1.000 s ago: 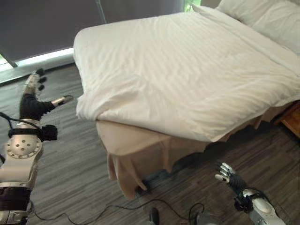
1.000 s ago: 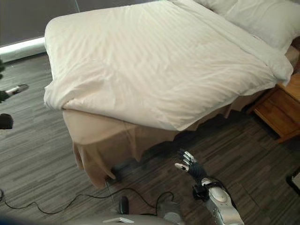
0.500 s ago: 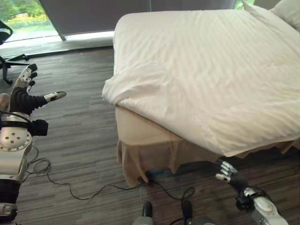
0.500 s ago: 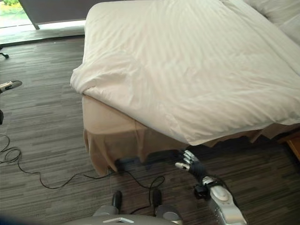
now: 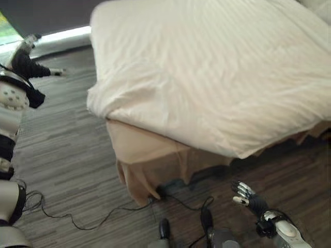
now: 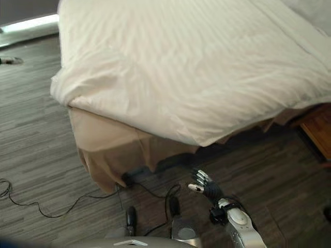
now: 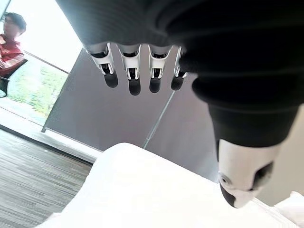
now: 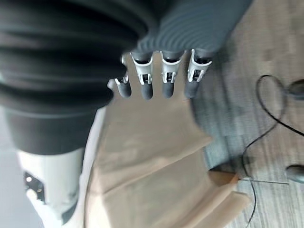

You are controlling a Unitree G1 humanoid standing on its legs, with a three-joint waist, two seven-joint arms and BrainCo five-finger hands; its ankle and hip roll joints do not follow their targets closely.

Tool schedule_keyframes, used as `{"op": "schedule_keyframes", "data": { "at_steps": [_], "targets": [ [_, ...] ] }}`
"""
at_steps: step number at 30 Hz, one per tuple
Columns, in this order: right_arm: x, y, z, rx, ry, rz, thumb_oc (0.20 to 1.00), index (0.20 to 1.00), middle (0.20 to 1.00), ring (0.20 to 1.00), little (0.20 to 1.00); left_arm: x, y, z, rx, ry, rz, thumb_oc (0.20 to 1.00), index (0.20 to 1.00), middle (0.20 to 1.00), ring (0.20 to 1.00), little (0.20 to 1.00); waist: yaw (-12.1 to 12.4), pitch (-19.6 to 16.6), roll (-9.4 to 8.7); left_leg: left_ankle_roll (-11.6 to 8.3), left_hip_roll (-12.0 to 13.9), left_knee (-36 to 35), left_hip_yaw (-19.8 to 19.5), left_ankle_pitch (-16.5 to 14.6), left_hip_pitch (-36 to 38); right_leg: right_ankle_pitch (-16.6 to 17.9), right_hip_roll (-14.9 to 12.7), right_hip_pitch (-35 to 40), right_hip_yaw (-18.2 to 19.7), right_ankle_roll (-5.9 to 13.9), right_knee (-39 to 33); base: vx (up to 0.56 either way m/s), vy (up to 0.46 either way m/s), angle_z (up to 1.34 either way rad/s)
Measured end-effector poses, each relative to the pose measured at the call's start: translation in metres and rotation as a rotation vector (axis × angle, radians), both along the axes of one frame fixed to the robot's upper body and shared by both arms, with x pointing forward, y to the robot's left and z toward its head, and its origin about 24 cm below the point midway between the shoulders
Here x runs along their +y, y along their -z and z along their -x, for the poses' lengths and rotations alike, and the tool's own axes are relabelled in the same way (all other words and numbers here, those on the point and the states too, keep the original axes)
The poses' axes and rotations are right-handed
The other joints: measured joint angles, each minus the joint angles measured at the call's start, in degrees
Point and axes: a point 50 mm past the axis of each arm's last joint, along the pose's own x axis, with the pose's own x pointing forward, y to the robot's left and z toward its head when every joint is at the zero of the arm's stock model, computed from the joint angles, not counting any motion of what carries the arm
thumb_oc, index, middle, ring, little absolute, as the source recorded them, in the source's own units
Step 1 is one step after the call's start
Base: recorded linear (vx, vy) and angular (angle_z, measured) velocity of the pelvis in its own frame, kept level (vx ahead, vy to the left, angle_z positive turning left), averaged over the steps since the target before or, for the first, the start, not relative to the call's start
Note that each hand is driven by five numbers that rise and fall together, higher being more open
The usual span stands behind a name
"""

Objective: Making the bed.

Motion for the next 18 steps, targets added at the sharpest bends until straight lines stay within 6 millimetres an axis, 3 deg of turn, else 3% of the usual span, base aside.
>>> {"op": "schedule_keyframes", "data": {
  "at_steps": [2, 5, 11, 13, 15, 18],
  "targets": [
    [0.003, -0.001, -0.003, -0.005, -0.013, -0.005, 1.0, 1.0, 1.0, 1.0, 1.0, -0.006, -0.016, -0.006, -0.033, -0.007, 0.005, 1.0, 1.0, 1.0, 1.0, 1.0, -1.18, 0.58, 0.13, 0.05, -0.33, 0.0, 0.26, 0.65, -3.47, 1.07, -0.27, -3.42, 0.29, 0.26, 0.02, -0.05, 0.028, -0.06],
    [0.008, 0.002, -0.003, 0.011, -0.027, -0.012, 1.0, 1.0, 1.0, 1.0, 1.0, -0.013, -0.008, -0.015, -0.026, 0.014, 0.045, 1.0, 1.0, 1.0, 1.0, 1.0, -3.0, 1.71, 0.35, 0.12, -0.53, 0.0, 0.72, 1.21, -4.99, 1.56, -0.39, -5.28, 0.55, 0.28, 0.01, -0.06, 0.036, -0.09],
    [0.005, -0.004, -0.012, -0.017, 0.005, -0.024, 1.0, 1.0, 1.0, 1.0, 1.0, -0.003, -0.025, -0.012, -0.091, -0.048, 0.117, 1.0, 1.0, 1.0, 1.0, 1.0, -3.71, 5.51, 0.87, -0.15, -0.19, -0.01, 1.81, 1.77, -10.87, 2.64, 0.04, -11.75, 1.73, 0.28, 0.02, -0.06, 0.008, -0.09],
    [0.004, -0.008, -0.016, -0.041, 0.025, -0.03, 1.0, 1.0, 1.0, 1.0, 1.0, -0.003, -0.041, -0.009, -0.132, -0.058, 0.116, 1.0, 1.0, 1.0, 1.0, 1.0, -3.42, 6.58, 0.96, -0.39, -0.1, -0.01, 1.88, 2.14, -13.42, 2.98, 0.08, -14.16, 1.73, 0.29, 0.02, -0.07, -0.005, -0.02],
    [0.002, -0.019, -0.029, -0.105, 0.045, -0.032, 1.0, 1.0, 1.0, 1.0, 1.0, -0.001, -0.077, 0.003, -0.261, -0.078, 0.137, 1.0, 1.0, 1.0, 1.0, 1.0, -3.67, 10.45, 0.58, -0.16, -0.15, 0.02, 2.17, 3.24, -17.71, 4.2, 0.12, -18.67, 1.99, 0.28, 0.05, -0.06, -0.002, -0.03],
    [-0.002, -0.027, -0.035, -0.154, 0.096, -0.053, 1.0, 1.0, 1.0, 1.0, 1.0, -0.002, -0.096, 0.01, -0.324, -0.075, 0.151, 1.0, 1.0, 1.0, 1.0, 1.0, -4.14, 12.65, 0.6, -0.19, -0.09, 0.02, 2.34, 3.55, -22.1, 4.63, 0.13, -23.11, 2.19, 0.4, 0.05, -0.06, 0.024, -0.02]
  ]
}}
